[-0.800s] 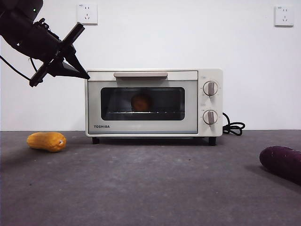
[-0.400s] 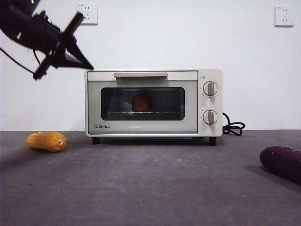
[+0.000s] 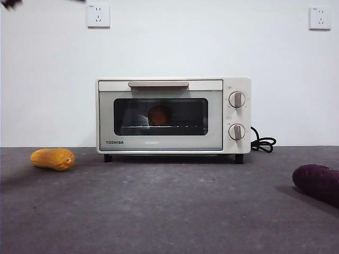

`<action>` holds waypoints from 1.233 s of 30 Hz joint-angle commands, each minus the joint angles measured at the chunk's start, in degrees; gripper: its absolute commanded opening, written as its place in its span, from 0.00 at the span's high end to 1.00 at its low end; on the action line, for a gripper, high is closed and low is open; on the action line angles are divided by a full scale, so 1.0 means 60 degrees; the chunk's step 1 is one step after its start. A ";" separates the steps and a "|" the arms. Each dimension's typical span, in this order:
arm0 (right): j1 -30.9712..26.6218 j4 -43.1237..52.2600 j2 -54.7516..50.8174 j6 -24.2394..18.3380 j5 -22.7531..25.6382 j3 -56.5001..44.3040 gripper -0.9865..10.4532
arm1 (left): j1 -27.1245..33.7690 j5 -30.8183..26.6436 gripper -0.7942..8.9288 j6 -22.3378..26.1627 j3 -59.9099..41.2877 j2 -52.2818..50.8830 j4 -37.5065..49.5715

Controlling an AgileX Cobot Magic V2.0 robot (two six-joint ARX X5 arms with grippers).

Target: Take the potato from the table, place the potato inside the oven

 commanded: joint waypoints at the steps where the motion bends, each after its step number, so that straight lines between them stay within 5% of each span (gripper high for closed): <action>1: 0.0011 -0.0200 0.0011 0.0069 0.0033 -0.0080 0.91 | 0.0080 0.0029 0.92 0.0280 0.0015 -0.0692 -0.0128; 17: 0.0011 -0.0200 0.0011 0.0069 0.0033 -0.0080 0.91 | 0.0076 0.0011 0.92 0.0291 0.0015 -0.1814 -0.0135; 18: 0.0011 -0.0200 0.0011 0.0069 0.0033 -0.0080 0.91 | 0.0076 -0.0033 0.92 0.0678 0.0015 -0.1803 -0.0200; 20: 0.0011 -0.0200 0.0011 0.0069 0.0033 -0.0080 0.91 | 0.0168 -0.0780 0.92 0.2750 0.0007 -0.1858 -0.0488; 22: 0.0011 -0.0200 0.0011 0.0069 0.0033 -0.0080 0.91 | 0.0168 -0.2324 0.92 0.4790 -0.0117 -0.2022 -0.1020; 24: 0.0011 -0.0200 0.0011 0.0069 0.0033 -0.0080 0.91 | 0.0138 -0.3544 0.92 0.5847 -0.0517 -0.2277 -0.1071; 37: 0.0011 -0.0200 0.0073 0.0069 0.0033 -0.0080 0.91 | 0.0962 -0.4878 0.92 0.6247 -0.8174 -0.6594 0.3978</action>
